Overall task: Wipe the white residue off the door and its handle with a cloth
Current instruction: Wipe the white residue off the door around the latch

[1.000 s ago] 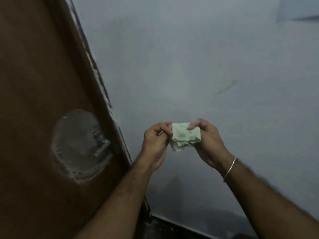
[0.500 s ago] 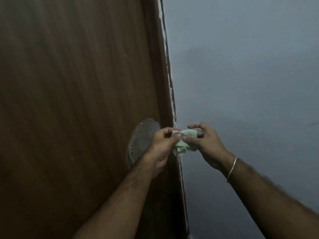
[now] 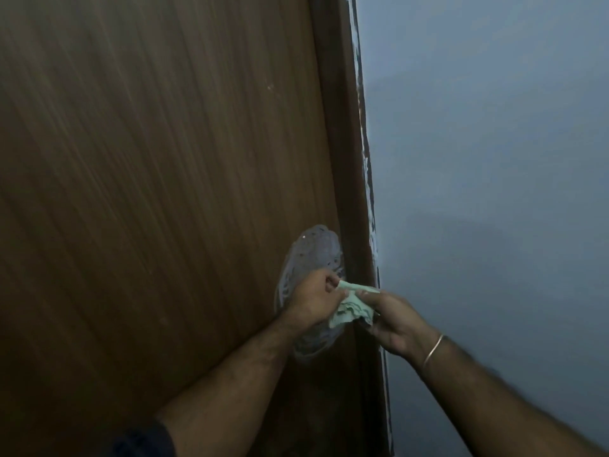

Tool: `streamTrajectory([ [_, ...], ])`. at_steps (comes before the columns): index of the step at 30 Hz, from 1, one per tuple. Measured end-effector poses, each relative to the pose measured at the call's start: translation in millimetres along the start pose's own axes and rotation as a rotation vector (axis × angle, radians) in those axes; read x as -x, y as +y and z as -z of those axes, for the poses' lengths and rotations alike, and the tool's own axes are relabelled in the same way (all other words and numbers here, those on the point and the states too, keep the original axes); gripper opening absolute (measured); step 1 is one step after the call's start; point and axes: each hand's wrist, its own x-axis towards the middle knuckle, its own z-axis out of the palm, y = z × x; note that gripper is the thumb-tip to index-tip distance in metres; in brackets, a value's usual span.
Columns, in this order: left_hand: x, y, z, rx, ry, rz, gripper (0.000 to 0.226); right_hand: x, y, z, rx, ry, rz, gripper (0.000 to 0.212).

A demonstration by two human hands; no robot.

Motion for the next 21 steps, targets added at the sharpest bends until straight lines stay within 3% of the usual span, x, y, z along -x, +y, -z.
streamTrajectory([
  [2,-15,2,13,-0.263,0.015,-0.124,0.009,-18,-3,-11,0.031,0.047,0.009,0.024],
  [6,-46,8,46,-0.809,0.132,-0.445,0.031,-56,-13,-32,0.058,0.181,0.107,0.017],
  [9,-73,15,69,-1.151,0.134,-0.565,0.042,-85,-22,-42,0.135,0.303,0.294,0.012],
  [12,-100,21,90,-1.344,0.073,-0.553,0.051,-117,-32,-52,0.257,0.402,0.483,0.011],
  [15,-115,21,108,-1.487,0.118,-0.593,0.051,-148,-44,-67,0.311,0.476,0.642,0.01],
  [21,-123,9,118,-1.563,0.192,-0.626,0.052,-183,-25,-84,0.597,0.254,0.904,0.018],
])
